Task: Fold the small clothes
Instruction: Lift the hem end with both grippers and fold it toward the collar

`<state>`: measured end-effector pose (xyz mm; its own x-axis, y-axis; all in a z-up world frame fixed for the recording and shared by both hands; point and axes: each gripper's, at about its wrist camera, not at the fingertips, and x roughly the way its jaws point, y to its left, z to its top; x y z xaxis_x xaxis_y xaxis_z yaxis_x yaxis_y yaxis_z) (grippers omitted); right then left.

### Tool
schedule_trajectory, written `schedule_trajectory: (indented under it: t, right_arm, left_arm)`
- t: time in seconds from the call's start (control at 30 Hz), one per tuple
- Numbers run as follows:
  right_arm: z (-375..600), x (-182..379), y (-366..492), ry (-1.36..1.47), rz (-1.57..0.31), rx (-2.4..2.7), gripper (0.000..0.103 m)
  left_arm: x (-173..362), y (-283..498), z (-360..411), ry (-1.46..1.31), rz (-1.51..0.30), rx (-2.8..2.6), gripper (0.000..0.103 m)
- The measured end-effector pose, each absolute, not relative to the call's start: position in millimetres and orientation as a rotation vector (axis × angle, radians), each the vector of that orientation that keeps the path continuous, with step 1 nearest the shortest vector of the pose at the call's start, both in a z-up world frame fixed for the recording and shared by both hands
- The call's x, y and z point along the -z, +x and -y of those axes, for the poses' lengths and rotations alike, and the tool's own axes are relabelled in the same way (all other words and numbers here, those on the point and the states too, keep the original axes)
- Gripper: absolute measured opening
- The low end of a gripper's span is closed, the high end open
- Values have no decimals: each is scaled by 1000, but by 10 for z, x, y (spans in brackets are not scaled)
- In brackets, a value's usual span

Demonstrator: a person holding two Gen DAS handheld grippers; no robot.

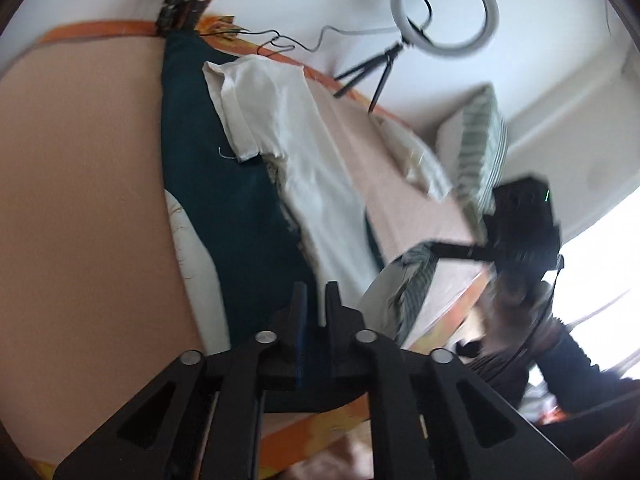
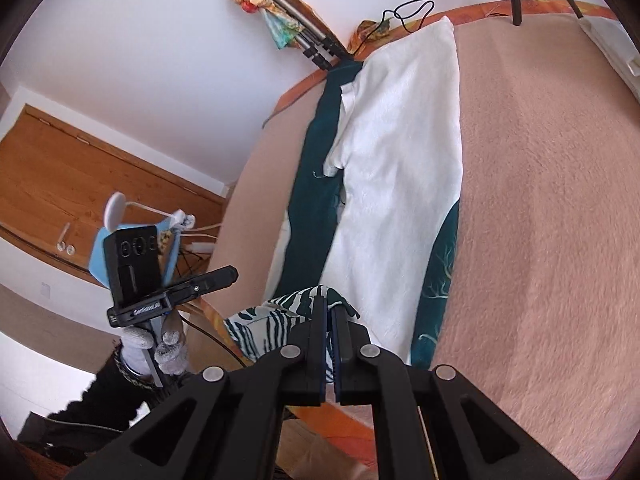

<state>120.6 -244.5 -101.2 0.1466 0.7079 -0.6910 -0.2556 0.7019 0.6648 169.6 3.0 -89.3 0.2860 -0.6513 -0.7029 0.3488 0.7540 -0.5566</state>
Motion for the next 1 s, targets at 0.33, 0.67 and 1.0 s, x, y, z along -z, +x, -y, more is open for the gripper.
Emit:
schedule_trajectory:
  t: [0.33, 0.67, 1.0]
  right_arm:
    - [2521, 1282, 1054, 426, -1310, -725, 0]
    - [2475, 1316, 938, 395, -1313, -723, 0]
    - [2470, 1098, 1178, 360, -1259, -690, 0]
  left_arm:
    - [1245, 1306, 487, 135, -1131, 740, 35]
    - [1312, 1192, 514, 176, -1087, 727, 2]
    - [961, 1416, 131, -28, -927, 618, 2]
